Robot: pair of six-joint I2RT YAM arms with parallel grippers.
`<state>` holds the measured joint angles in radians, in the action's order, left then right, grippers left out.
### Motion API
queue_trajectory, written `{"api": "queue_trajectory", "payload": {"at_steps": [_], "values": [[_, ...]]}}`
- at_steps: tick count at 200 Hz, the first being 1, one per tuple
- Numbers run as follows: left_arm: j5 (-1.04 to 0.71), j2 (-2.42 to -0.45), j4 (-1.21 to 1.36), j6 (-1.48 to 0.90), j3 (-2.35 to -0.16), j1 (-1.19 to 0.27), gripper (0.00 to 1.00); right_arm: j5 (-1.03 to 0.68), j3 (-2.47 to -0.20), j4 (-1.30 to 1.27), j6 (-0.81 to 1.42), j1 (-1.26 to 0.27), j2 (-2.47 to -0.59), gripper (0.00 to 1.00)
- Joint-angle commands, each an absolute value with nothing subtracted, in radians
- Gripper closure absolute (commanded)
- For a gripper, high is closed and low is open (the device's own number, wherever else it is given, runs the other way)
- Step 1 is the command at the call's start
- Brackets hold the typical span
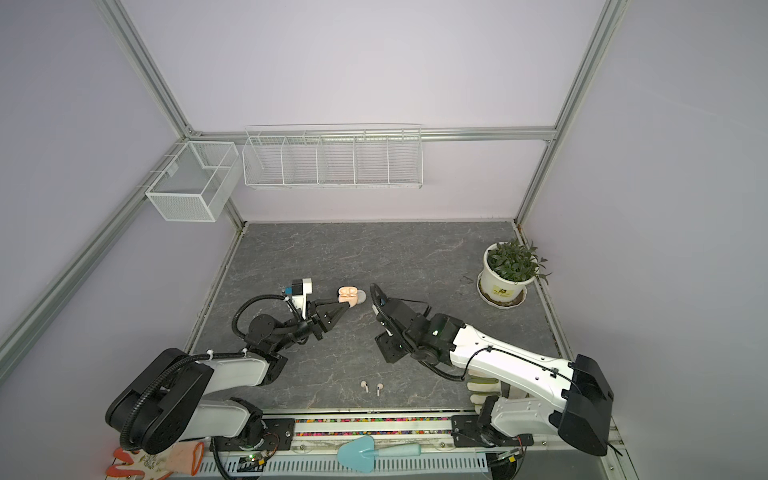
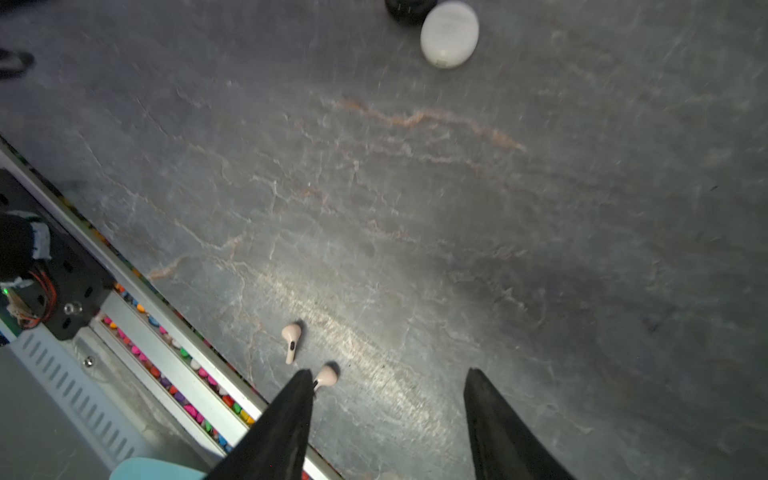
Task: Insert the wireless bluetooth earbuds into the charging case
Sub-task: 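Move the right gripper down to the pink earbuds near the robot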
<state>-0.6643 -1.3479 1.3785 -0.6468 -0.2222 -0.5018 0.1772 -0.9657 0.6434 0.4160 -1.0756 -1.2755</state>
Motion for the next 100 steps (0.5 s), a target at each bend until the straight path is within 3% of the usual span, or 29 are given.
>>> {"api": "queue_trajectory", "payload": {"at_steps": [1,39,100], "values": [[-0.609,-1.311,1.412,-0.681,-0.209,-0.481,1.0,0.181,-0.943,0.606,0.485,-1.146,-1.351,0.4],[-0.638,-1.291,1.402,-0.75,-0.208,-0.415,1.0,0.218,-0.992,0.574,0.443,-1.241,-1.527,0.41],[-0.644,-1.287,1.403,-0.763,-0.209,-0.4,1.0,0.142,-0.999,0.486,0.422,-1.283,-1.616,0.43]]}}
